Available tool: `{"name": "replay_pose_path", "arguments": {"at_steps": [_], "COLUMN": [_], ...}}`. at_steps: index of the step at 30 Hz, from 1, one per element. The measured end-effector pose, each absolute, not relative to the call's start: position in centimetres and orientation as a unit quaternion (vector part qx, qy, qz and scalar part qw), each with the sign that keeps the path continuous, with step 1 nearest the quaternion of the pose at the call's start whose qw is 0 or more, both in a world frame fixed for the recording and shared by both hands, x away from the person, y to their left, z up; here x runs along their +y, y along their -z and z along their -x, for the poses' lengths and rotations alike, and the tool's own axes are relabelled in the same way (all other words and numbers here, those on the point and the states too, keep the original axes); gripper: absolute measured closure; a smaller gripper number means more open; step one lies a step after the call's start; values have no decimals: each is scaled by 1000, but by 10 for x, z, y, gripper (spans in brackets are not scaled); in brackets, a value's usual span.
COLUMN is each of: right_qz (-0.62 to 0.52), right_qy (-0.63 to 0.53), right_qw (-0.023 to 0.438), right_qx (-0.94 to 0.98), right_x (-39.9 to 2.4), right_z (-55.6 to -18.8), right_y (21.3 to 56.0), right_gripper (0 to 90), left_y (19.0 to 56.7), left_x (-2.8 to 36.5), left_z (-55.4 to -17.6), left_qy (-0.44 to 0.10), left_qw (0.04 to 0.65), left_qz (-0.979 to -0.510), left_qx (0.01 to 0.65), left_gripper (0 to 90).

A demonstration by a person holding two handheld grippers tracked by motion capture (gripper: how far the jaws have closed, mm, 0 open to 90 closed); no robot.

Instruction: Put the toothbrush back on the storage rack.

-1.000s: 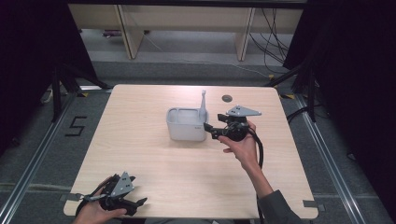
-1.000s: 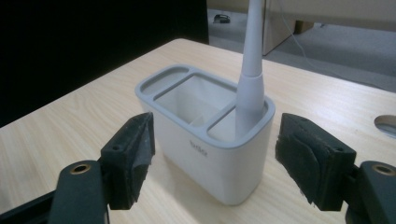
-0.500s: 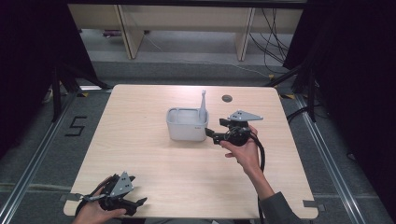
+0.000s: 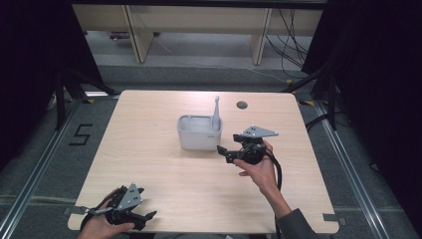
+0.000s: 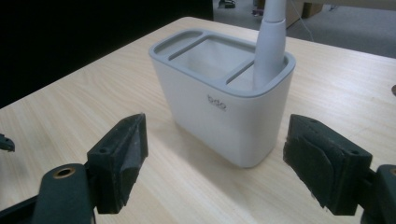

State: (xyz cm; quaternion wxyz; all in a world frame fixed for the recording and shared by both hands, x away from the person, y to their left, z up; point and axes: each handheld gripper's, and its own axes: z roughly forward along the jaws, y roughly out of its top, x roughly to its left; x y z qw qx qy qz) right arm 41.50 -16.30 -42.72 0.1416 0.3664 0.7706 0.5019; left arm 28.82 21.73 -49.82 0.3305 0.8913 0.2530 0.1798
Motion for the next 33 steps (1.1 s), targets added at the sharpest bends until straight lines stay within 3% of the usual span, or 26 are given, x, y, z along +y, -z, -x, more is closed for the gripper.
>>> {"name": "replay_pose_path", "arguments": {"at_steps": [33], "right_qz": [-356], "right_qy": [-473], "right_qw": [116], "right_qx": [798], "right_x": [-162], "right_z": [-375], "right_y": [460], "right_gripper": [222], "left_y": [499], "left_x": [217], "left_z": [-288], "left_qy": [-179], "left_qw": [328], "left_qz": [-892], "left_qx": [255], "left_gripper": [163]}}
